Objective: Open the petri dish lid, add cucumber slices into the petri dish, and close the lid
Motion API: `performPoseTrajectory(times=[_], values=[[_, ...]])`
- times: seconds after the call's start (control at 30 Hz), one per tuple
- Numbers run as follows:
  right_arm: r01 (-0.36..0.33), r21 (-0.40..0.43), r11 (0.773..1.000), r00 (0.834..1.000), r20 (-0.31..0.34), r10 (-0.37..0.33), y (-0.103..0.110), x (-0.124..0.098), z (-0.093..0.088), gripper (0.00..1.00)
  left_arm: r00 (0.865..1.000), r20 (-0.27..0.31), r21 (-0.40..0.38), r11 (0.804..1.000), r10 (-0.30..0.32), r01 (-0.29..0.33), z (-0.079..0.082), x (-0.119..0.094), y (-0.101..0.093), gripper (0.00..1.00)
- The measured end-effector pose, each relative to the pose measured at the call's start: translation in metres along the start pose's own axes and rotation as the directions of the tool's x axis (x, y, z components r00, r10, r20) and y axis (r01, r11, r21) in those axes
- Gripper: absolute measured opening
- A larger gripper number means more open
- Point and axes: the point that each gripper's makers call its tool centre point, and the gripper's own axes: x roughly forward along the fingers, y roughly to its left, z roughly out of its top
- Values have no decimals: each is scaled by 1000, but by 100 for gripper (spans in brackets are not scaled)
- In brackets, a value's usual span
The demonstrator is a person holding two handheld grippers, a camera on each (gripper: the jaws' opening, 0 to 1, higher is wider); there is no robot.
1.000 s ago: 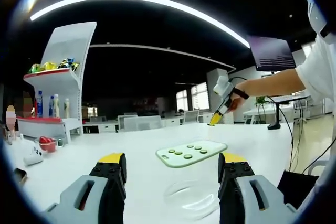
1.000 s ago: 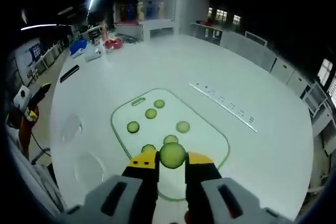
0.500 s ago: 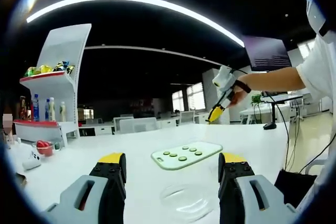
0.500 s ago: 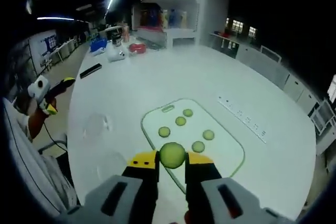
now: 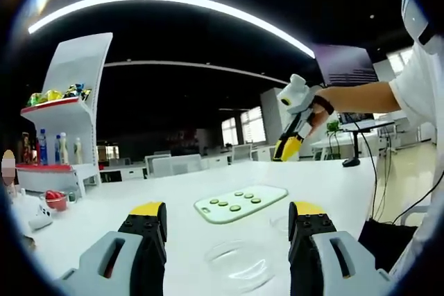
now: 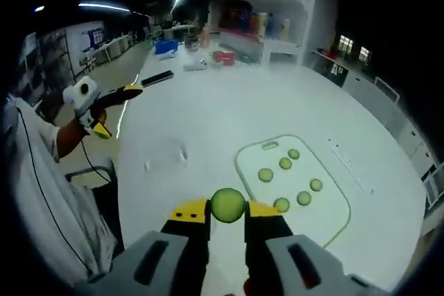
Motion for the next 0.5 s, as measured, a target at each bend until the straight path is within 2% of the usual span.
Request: performPoseTrajectory(times=[0.27,0.5], values=[[-53,-42,998,998,-29,52,36,9,-5,19,1000,-3,4,1000,-12,12,-1,0,-3,71],[-93,-65,994,993,-78,88,51,27,-19,19,1000,-17,0,1000,-8,8,-7,-3,-1,71]])
